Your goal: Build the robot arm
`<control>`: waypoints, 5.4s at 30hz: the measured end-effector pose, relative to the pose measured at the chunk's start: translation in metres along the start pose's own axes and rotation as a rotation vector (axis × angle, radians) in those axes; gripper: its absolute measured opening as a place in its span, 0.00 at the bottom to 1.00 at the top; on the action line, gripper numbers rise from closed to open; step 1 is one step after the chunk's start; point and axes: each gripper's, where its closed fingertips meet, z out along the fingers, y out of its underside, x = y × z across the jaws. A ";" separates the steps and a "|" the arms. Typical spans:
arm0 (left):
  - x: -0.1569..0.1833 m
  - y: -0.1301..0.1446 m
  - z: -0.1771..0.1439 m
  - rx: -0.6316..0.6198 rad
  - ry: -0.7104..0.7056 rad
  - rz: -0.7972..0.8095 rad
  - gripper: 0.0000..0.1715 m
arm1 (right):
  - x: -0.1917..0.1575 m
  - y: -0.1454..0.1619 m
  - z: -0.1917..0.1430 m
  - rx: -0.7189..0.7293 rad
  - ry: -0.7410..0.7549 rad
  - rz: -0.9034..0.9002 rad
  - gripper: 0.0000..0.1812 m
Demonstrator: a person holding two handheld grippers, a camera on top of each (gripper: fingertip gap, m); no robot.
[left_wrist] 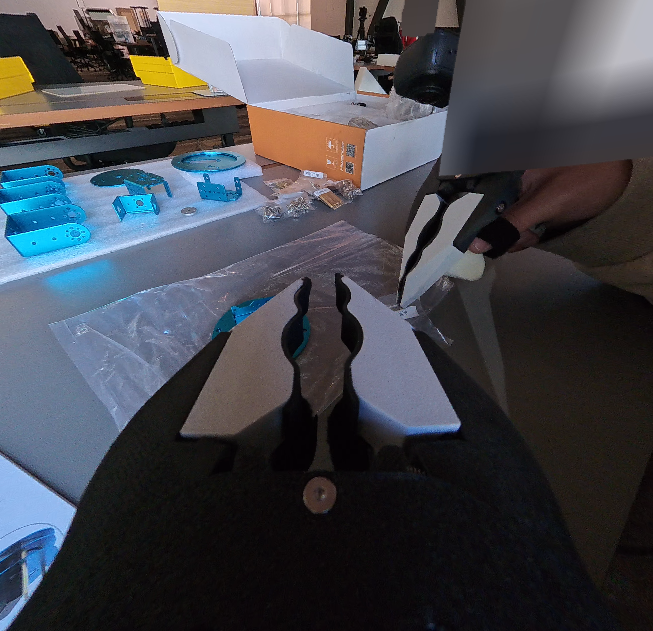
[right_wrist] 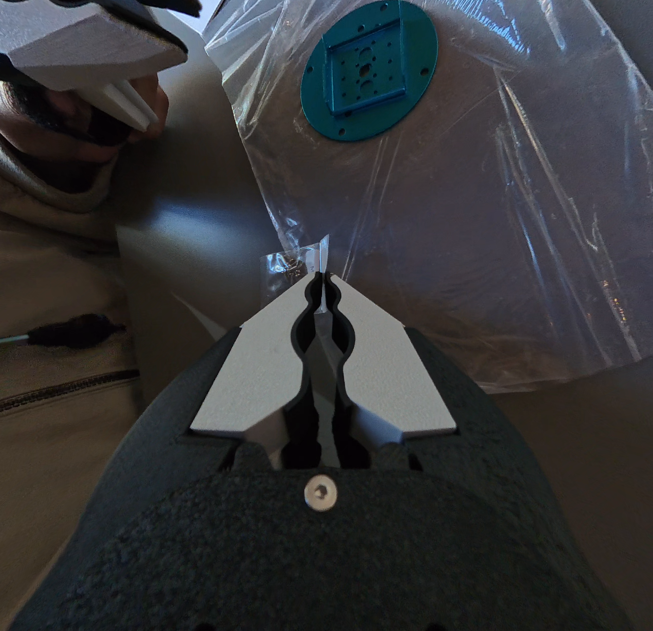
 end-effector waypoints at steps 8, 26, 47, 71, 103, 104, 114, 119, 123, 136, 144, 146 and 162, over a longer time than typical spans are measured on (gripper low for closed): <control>-0.002 -0.004 -0.004 0.032 -0.006 -0.008 0.07 | -0.002 -0.002 0.004 0.009 -0.019 -0.022 0.00; -0.001 -0.005 -0.005 0.041 0.011 -0.018 0.07 | 0.001 -0.010 -0.003 0.056 -0.007 -0.040 0.00; 0.001 -0.003 -0.004 0.027 0.033 -0.021 0.08 | -0.008 -0.035 -0.022 0.215 -0.065 -0.041 0.00; 0.023 0.008 0.041 -0.204 0.231 -0.133 0.11 | -0.016 -0.044 -0.026 0.285 -0.117 -0.092 0.00; 0.074 -0.036 -0.026 0.130 0.761 0.041 0.00 | -0.089 -0.048 -0.057 0.325 -0.926 0.177 0.06; 0.075 -0.035 -0.025 0.122 0.761 0.039 0.00 | -0.092 -0.047 -0.056 0.314 -0.931 0.171 0.05; 0.069 -0.021 -0.010 0.040 0.700 0.023 0.00 | -0.091 -0.049 -0.054 0.322 -0.908 0.170 0.10; 0.057 -0.015 0.001 -0.009 0.611 -0.008 0.00 | -0.072 -0.048 -0.040 0.318 -0.715 0.133 0.00; 0.020 -0.008 0.021 -0.087 0.302 -0.179 0.04 | -0.032 -0.061 -0.036 0.409 -0.277 -0.013 0.00; 0.037 -0.023 0.024 0.041 0.308 -0.810 0.19 | -0.033 -0.073 -0.036 0.384 0.379 -0.542 0.00; 0.027 -0.013 0.027 0.007 0.286 -0.871 0.02 | -0.041 -0.072 -0.028 0.394 0.304 -0.488 0.00; 0.024 -0.012 0.025 0.007 0.285 -0.891 0.04 | -0.033 -0.075 -0.034 0.410 0.361 -0.473 0.00; 0.025 -0.008 0.026 -0.011 0.281 -0.922 0.02 | -0.037 -0.071 -0.021 0.381 0.391 -0.455 0.01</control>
